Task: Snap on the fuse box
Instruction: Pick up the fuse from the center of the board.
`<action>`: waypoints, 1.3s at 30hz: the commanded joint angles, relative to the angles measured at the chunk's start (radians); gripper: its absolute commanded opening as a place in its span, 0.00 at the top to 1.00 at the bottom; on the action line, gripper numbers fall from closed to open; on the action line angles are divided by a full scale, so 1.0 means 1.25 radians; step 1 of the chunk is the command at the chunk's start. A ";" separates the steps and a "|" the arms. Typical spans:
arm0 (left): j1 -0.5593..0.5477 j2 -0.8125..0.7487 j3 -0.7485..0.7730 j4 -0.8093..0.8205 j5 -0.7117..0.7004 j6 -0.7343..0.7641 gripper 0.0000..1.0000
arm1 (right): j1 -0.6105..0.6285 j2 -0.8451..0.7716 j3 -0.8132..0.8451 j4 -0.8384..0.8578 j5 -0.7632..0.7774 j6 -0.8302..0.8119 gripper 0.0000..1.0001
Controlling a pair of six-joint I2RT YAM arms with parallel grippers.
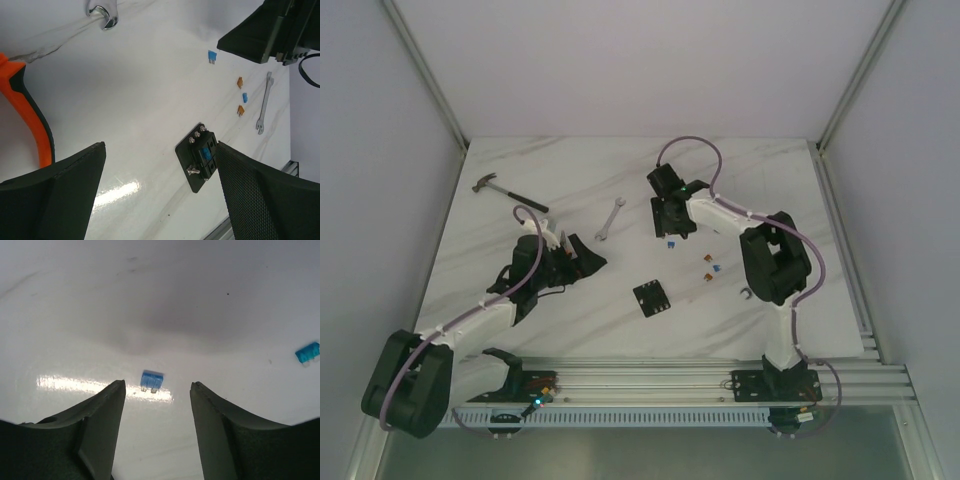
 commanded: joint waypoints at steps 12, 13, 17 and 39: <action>-0.004 0.022 0.026 -0.003 0.009 0.020 0.02 | -0.005 0.069 0.039 -0.032 -0.036 0.026 0.53; -0.004 0.022 0.027 -0.003 0.010 0.020 0.02 | -0.005 0.071 0.040 -0.033 -0.036 0.028 0.54; -0.004 0.021 0.026 -0.003 0.015 0.017 0.02 | -0.006 0.084 0.042 -0.036 -0.035 0.030 0.56; -0.025 0.015 0.037 0.001 0.026 -0.002 0.03 | -0.003 0.038 -0.007 0.006 -0.052 0.046 0.74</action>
